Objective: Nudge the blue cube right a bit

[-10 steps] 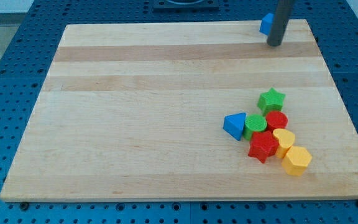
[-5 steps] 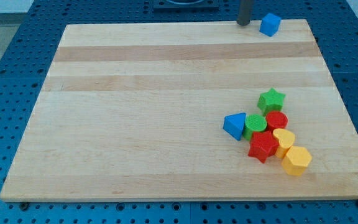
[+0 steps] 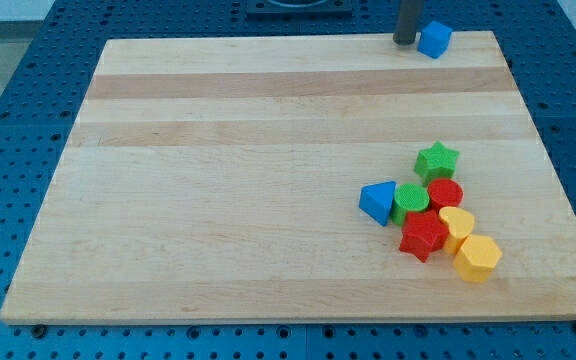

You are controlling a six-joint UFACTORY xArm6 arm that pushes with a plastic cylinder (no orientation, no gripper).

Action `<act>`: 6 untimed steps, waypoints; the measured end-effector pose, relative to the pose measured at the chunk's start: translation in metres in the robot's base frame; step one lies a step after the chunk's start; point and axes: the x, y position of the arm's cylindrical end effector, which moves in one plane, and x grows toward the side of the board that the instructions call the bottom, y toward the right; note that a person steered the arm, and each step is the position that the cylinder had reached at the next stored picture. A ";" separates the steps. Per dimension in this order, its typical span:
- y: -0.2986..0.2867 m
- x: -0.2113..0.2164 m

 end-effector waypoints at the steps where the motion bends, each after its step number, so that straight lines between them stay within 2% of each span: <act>1: 0.009 0.001; 6: 0.018 0.013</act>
